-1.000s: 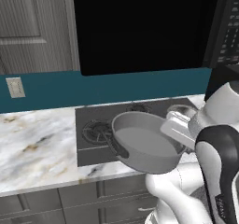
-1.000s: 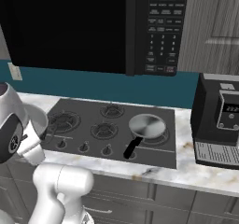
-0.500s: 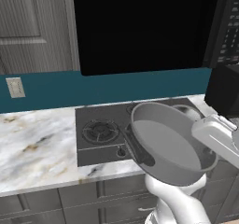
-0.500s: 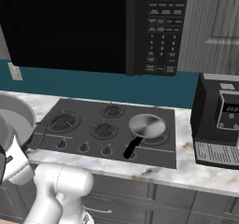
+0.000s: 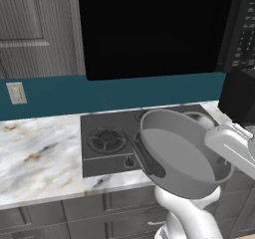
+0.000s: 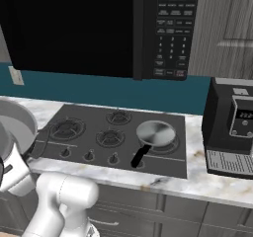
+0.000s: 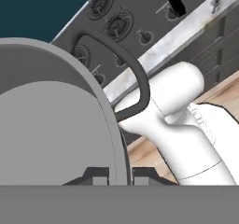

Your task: Move the pot and pan from the stove into the sink.

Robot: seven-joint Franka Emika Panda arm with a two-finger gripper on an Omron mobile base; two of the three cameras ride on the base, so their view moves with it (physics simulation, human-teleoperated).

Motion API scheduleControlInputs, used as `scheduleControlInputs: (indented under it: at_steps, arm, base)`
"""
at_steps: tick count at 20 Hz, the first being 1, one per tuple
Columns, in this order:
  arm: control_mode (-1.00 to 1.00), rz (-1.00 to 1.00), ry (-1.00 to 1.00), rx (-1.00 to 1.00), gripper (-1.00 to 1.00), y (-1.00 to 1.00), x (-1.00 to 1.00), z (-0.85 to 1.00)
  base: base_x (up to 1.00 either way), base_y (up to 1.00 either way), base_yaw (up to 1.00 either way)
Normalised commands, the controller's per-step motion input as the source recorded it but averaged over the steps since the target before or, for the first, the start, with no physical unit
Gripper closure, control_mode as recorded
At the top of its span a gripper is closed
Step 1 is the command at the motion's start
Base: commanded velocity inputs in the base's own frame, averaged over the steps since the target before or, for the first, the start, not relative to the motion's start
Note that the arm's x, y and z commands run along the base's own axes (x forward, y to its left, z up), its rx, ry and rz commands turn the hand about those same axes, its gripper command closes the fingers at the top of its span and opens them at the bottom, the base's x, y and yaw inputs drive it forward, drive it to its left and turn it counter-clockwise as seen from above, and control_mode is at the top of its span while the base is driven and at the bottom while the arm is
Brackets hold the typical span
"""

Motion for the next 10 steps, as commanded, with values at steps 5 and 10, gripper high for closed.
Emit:
scheduleControlInputs:
  at_steps: [5, 10]
  arm:
    - [1.00, 0.00, 0.00, 0.00, 1.00, 0.00, 0.00, 0.00]
    - [1.00, 0.00, 0.00, 0.00, 1.00, 0.00, 0.00, 0.00]
  base:
    - [-0.62, -0.24, 0.05]
    - [-0.75, -0.31, 0.06]
